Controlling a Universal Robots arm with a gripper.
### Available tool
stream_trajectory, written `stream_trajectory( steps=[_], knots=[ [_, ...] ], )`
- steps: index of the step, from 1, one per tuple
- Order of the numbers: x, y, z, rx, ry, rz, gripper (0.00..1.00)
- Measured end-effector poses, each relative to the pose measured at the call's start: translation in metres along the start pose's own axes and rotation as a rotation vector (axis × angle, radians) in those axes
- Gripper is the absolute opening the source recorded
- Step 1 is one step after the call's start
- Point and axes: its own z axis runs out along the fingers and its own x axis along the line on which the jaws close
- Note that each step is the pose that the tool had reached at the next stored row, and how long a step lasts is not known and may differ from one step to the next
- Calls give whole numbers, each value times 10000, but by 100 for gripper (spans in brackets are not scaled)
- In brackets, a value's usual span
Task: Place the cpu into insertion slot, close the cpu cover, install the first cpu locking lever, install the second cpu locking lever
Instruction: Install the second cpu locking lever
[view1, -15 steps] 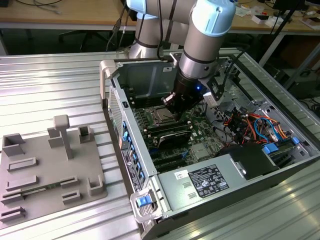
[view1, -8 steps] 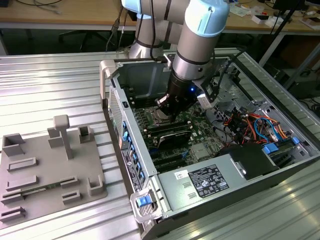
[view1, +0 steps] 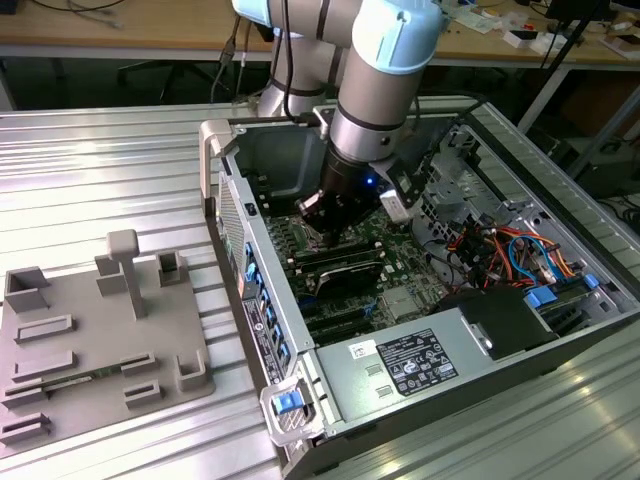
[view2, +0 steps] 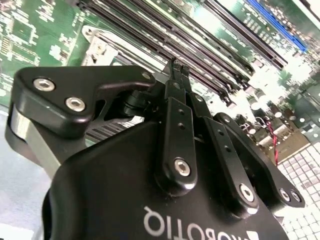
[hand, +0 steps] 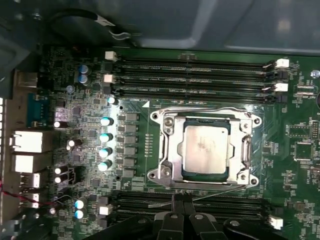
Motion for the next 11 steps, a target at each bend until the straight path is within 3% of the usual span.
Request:
stream_trajectory(
  steps=[6, 11],
  knots=[
    [123, 6, 17, -2, 55, 0, 11],
    [142, 7, 49, -4, 63, -3, 11]
  ],
)
